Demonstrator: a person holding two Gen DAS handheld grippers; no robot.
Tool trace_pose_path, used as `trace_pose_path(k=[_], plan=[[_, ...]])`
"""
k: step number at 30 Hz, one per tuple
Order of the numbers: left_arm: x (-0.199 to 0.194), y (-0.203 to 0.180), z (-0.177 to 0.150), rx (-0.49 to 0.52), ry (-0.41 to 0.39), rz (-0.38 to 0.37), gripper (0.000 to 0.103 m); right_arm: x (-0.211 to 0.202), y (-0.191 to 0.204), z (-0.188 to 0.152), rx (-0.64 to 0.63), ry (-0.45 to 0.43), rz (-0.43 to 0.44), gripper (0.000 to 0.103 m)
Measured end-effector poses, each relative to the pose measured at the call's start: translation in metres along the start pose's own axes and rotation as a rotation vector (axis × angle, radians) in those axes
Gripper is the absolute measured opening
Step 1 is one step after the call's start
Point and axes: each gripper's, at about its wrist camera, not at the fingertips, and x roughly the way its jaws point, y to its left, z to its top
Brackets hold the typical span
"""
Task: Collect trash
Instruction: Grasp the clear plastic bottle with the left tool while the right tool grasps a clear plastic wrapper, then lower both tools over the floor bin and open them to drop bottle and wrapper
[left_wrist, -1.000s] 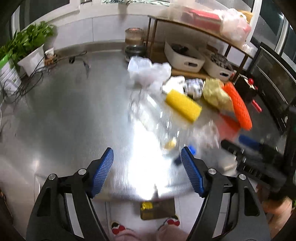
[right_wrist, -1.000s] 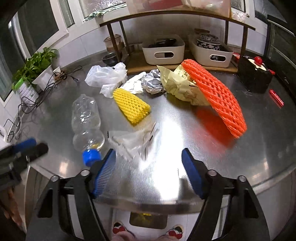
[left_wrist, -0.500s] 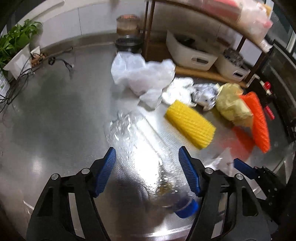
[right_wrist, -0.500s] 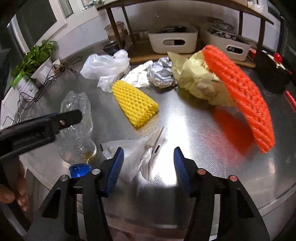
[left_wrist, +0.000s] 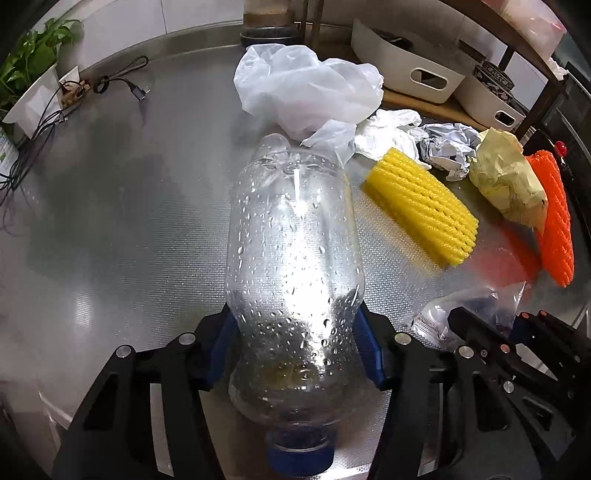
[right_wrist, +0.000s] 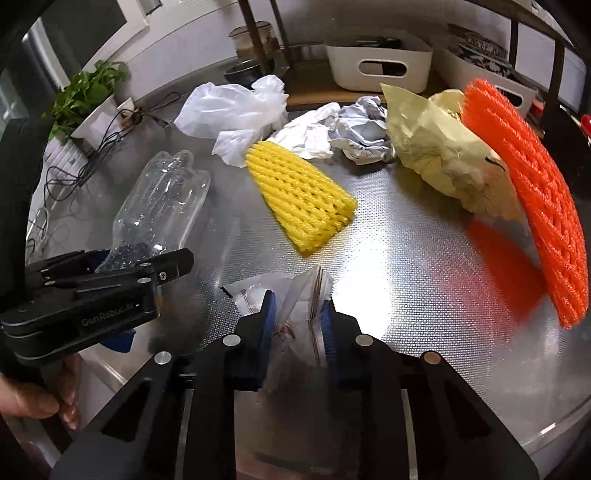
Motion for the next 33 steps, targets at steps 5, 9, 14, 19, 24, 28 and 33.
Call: trace_pose_path(k=[5,9,14,19,24,28,33], plan=[[-0.005,-0.001,-0.009,0.019,0.004,0.000,0.052,-0.008,0.002,-0.004,-0.006,-0.005,-0.003,0.022],[-0.016,0.000,-0.021,0.018,-0.004,-0.003,0.052,-0.016,0.003,-0.007,-0.012,-0.017,-0.011,0.021],[-0.036,0.000,-0.041,0.020,-0.022,-0.006,0.051,-0.033,0.007,-0.020,-0.016,-0.036,-0.011,0.020],[-0.061,-0.002,-0.073,0.034,-0.037,-0.011,0.051,-0.052,0.008,-0.041,-0.017,-0.048,-0.010,0.020],[-0.086,-0.007,-0.110,0.052,-0.051,-0.019,0.051,-0.073,0.008,-0.070,-0.015,-0.042,-0.001,0.020],[-0.101,-0.012,-0.138,0.062,-0.052,-0.028,0.051,-0.087,0.013,-0.093,-0.021,-0.024,0.015,0.020],[-0.111,-0.016,-0.174,0.085,-0.026,-0.056,0.050,-0.092,0.015,-0.129,-0.003,0.027,0.028,0.020]])
